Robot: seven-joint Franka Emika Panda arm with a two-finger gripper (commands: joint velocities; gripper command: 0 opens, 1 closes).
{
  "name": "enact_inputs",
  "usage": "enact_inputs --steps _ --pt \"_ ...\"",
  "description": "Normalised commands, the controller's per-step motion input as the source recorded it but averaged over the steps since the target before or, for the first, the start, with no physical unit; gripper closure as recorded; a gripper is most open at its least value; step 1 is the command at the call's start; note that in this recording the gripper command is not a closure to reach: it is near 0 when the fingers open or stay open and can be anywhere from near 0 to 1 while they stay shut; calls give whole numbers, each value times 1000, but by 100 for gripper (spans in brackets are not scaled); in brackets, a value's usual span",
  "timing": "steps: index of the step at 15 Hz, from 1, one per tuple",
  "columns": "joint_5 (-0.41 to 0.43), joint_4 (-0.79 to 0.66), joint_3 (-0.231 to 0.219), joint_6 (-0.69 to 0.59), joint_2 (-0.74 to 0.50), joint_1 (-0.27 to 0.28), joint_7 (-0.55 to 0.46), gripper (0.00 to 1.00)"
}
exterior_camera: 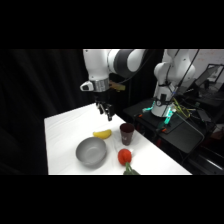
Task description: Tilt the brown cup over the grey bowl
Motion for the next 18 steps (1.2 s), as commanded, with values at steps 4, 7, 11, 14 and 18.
enact_inputs --steps 4,7,11,14,18 --pt "26 -60 42 -41 -108 0 0 0" --pt "12 -241 86 -128 -467 73 107 0" --pt "-19 -347 106 -158 -678 124 215 0" --pt "77 -382 79 -12 -511 111 93 0" --pt "228 -460 24 254 -317 108 -111 0"
